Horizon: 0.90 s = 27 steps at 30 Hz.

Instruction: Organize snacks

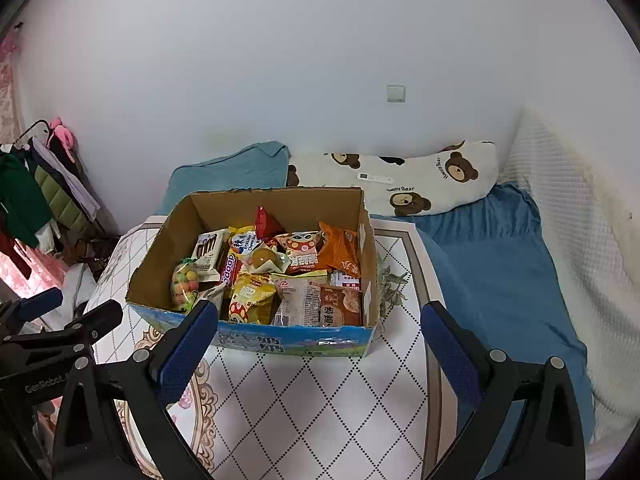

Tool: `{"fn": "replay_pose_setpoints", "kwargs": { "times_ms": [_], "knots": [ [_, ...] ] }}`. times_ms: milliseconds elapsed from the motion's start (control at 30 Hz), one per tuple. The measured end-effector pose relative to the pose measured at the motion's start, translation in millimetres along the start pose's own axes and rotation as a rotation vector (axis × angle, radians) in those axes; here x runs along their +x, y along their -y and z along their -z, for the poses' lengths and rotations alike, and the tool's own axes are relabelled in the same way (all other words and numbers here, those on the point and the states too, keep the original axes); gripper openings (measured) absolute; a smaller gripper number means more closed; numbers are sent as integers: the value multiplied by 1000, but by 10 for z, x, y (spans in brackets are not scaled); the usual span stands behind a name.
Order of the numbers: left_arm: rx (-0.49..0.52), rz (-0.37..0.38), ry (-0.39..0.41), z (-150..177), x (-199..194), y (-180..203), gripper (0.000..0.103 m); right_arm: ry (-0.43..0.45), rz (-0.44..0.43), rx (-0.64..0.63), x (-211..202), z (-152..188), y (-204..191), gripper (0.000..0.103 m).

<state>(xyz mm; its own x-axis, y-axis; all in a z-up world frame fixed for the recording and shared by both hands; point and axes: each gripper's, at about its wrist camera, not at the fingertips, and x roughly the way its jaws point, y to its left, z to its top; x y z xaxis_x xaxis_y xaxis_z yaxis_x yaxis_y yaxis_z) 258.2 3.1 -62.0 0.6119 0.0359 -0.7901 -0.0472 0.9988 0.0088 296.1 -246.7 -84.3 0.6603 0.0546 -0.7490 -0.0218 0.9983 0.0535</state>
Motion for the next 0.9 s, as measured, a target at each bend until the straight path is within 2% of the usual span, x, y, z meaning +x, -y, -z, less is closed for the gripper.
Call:
{"fn": "replay_pose_setpoints", "kwargs": {
  "times_ms": [900],
  "knots": [
    [4, 9, 14, 6, -117, -26, 102, 14, -2, -6, -109, -16, -27, 103]
  ]
}}
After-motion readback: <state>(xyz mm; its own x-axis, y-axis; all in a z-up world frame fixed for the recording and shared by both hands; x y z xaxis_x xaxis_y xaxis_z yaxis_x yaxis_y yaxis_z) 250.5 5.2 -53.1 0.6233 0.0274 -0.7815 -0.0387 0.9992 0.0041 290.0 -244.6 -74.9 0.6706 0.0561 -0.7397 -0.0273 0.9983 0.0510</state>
